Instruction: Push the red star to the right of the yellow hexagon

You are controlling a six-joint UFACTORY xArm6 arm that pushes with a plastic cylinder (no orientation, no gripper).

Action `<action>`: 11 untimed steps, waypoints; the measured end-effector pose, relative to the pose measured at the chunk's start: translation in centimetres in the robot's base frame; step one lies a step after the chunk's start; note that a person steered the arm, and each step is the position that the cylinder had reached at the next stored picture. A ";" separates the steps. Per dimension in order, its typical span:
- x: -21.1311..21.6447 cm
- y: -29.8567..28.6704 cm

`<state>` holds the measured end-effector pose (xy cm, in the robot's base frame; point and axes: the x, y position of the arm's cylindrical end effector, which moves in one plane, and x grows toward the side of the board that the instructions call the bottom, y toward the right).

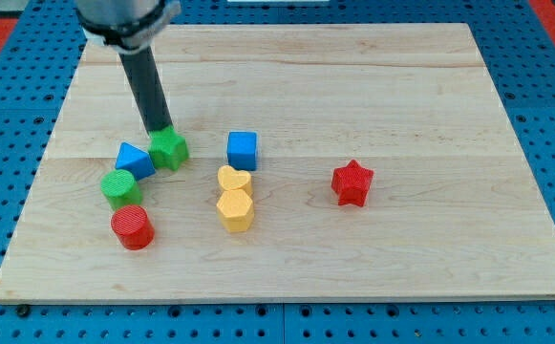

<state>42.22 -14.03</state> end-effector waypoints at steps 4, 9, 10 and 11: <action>6.2 2.1; 0.6 13.8; 0.6 24.2; 3.0 29.9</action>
<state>45.23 15.82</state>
